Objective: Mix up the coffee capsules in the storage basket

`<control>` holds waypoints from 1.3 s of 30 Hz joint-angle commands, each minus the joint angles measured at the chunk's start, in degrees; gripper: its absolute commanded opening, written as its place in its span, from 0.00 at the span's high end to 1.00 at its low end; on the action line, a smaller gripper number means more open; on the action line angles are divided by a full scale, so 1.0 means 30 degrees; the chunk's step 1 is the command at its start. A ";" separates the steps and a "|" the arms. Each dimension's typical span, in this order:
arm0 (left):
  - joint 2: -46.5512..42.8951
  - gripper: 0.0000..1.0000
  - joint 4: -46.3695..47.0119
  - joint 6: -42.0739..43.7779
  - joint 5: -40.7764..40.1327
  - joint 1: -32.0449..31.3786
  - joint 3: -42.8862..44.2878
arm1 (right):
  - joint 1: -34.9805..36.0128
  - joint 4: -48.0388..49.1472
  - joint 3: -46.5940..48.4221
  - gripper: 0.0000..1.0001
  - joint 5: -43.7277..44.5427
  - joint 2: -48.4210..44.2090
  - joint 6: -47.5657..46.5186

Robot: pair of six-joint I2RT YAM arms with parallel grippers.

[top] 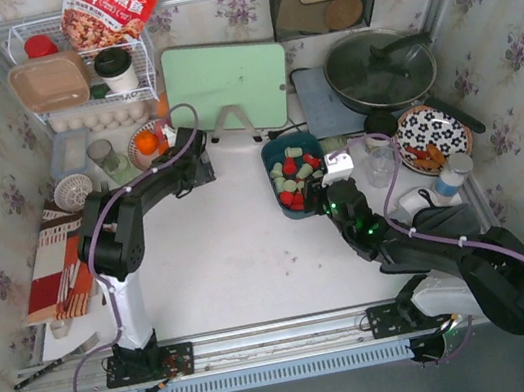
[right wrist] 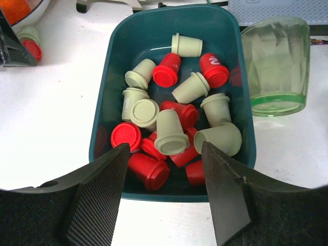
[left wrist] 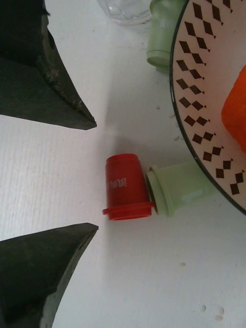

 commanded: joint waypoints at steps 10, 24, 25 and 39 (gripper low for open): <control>0.1194 0.38 0.2029 0.0097 0.1254 0.0764 0.0587 | 0.0017 0.0184 0.0290 0.34 -0.1420 0.0239 -0.0010; 0.0395 0.71 0.2378 -0.0460 0.1855 0.0855 -0.0324 | 0.0009 -0.0173 0.0550 0.34 -0.1781 0.0496 -0.0036; -0.0032 0.71 0.2653 -0.0571 0.2040 0.0834 -0.0875 | 0.0016 -0.0223 0.0578 0.34 -0.1882 0.0469 -0.0038; -0.8625 0.72 1.8355 0.9634 0.9292 -0.3477 -1.3346 | 0.0016 -0.1889 0.1575 0.34 -0.4228 0.0588 0.0451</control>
